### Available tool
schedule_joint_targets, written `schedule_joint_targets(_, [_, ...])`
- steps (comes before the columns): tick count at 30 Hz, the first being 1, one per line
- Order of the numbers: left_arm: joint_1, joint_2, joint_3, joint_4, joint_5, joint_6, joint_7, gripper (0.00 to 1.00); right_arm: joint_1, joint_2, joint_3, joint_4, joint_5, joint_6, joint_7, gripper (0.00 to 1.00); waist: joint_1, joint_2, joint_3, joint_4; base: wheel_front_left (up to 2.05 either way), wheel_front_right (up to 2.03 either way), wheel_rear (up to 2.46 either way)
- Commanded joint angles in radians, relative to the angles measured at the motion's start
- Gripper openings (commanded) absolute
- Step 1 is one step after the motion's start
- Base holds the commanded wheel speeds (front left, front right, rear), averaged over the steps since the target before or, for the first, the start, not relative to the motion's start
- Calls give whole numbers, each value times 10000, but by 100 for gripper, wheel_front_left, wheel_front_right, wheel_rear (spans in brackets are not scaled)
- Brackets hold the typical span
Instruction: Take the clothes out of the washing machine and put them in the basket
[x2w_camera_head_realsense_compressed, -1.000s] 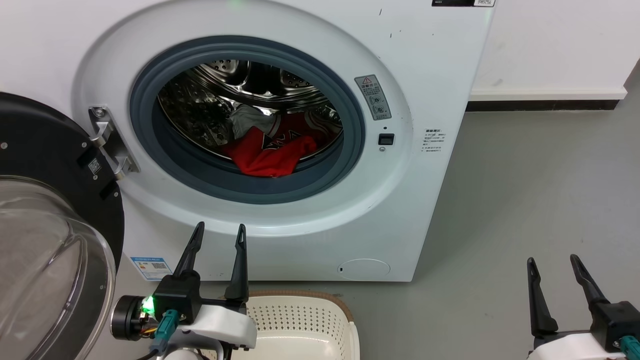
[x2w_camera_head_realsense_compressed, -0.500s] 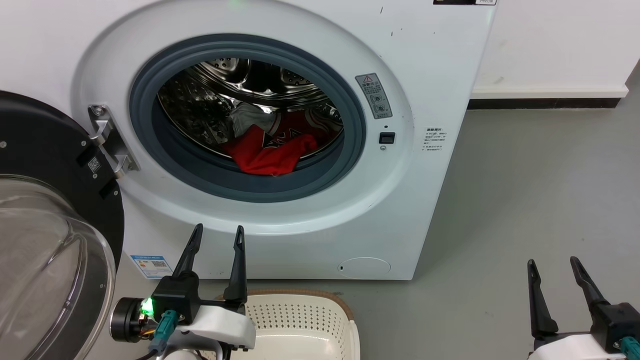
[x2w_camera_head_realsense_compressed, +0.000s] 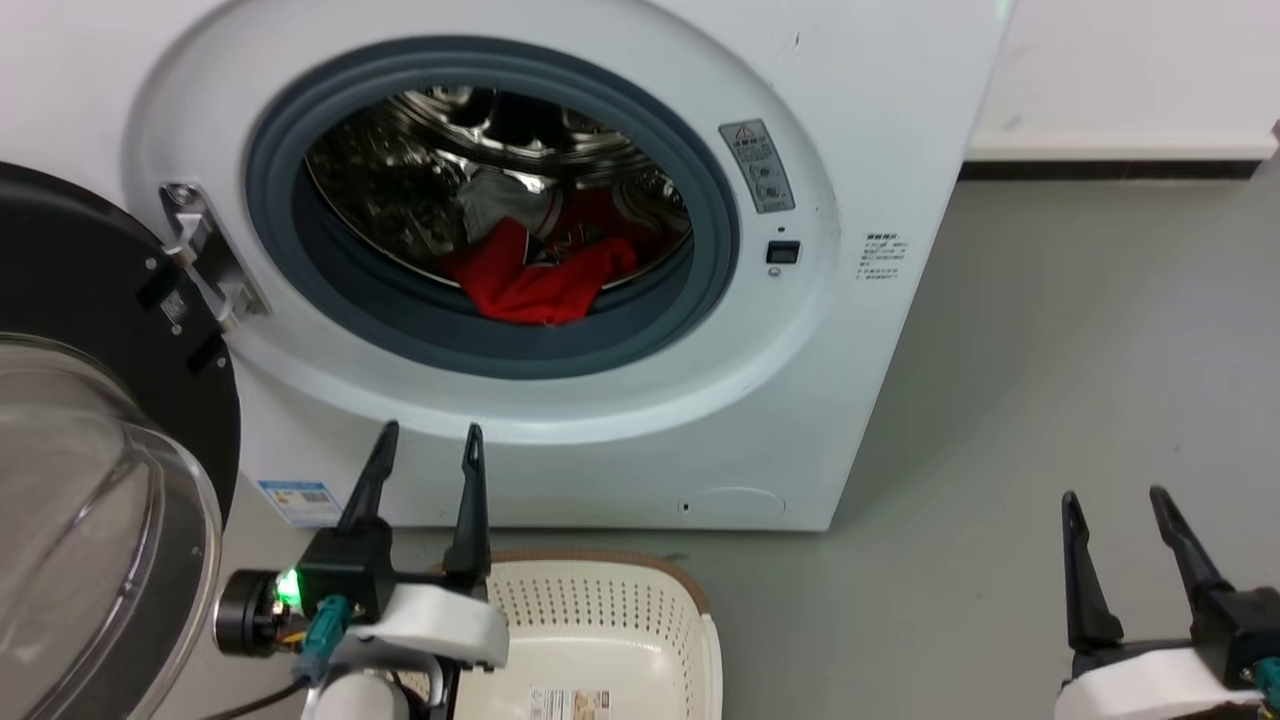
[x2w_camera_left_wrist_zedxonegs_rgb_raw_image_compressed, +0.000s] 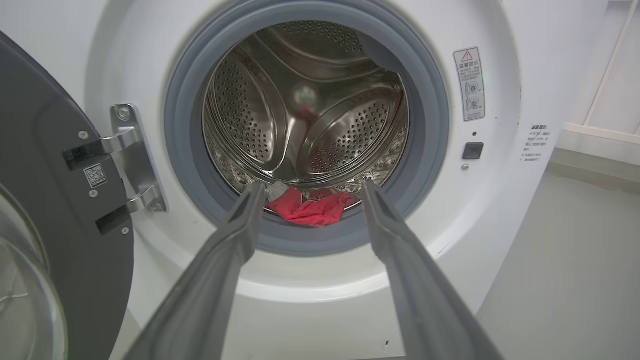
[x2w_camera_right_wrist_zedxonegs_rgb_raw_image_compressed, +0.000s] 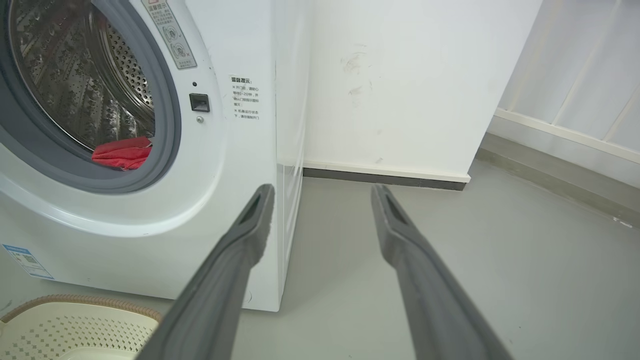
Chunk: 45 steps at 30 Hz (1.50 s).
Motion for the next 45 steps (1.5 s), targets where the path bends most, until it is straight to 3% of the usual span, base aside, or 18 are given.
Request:
schedule_joint_targets(1, [-237, 16, 36, -51, 2, 68, -52, 100, -235, -5, 28, -118, 35, -3, -4, 100, 0, 0, 373, -32, 0, 0, 0])
schedule_joint_targets(13, [-2852, 16, 314, 531, -1, 687, -41, 100, -1710, -2, 479, -538, 85, -3, -170, 100, 0, 0, 3141, -501, 0, 0, 0])
schedule_joint_targets(18, [-4234, 157, 701, 1183, 110, 741, -41, 100, -2288, -2, 679, -462, 215, -5, -331, 100, 0, 0, 4091, -850, 0, 0, 0])
schedule_joint_targets(30, [-7959, 953, 1092, 4457, -15, 282, 42, 100, -3279, 3, 1208, 165, 613, -5, -575, 100, 0, 0, 5586, -1603, 0, 0, 0])
schedule_joint_targets(39, [-10643, 1849, 1049, 7021, -12, -27, 1534, 100, -3734, 2, 1632, 424, 1023, -5, -603, 100, 0, 0, 6039, -2146, 0, 0, 0])
schedule_joint_targets(45, [-11960, 2251, 757, 8214, 66, -441, 3543, 100, -3776, 3, 1813, 495, 1253, -5, -606, 100, 0, 0, 6071, -2337, 0, 0, 0])
